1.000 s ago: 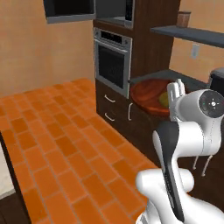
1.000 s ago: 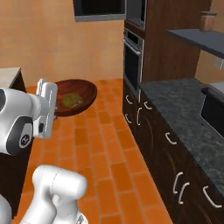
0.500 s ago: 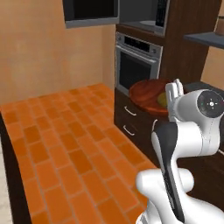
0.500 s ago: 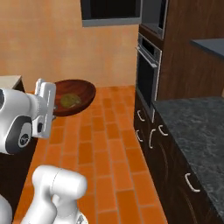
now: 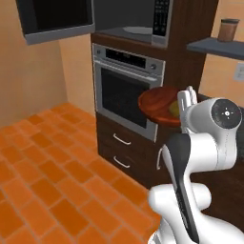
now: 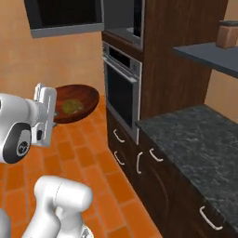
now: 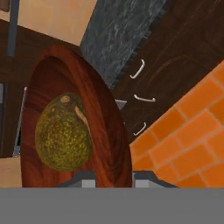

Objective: Pick the avocado from the sink and place it in the bowl. Then pick the bowl and place it in the microwave. Then close the microwave door and press the start button.

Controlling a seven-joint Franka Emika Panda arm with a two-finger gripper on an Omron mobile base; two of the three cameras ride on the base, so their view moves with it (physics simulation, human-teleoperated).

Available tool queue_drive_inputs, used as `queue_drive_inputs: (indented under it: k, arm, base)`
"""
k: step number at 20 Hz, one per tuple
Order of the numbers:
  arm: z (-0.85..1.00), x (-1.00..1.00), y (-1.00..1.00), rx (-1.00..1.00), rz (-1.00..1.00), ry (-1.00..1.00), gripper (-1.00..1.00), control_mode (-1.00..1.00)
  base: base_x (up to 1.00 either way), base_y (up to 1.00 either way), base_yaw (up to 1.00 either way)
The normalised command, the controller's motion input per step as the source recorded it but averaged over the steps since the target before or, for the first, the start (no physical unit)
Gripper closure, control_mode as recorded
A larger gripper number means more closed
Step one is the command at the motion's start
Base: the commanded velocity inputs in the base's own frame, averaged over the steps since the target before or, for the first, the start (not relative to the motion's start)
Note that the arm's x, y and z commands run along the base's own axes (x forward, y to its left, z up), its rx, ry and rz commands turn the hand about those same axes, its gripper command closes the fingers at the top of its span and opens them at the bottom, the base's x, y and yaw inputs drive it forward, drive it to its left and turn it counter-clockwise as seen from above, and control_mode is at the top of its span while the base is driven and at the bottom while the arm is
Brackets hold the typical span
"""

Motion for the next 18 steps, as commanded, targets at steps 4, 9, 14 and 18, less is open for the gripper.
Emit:
queue_drive_inputs:
  k: [4,9,14,18]
  arm:
    - [0.0,0.0,0.0,0.0,0.0,0.0,1.0,1.0]
    - [0.0,0.0,0.0,0.0,0.0,0.0,1.0,1.0]
    - [0.0,0.0,0.0,0.0,0.0,0.0,1.0,1.0]
    - [0.0,0.0,0.0,0.0,0.0,0.0,1.0,1.0]
  base:
    - [1.0,0.67,-0.58]
    - [0.98,0.93,-0.56]
    - [0.89,1.0,-0.41]
    - [0.53,0.78,-0.26]
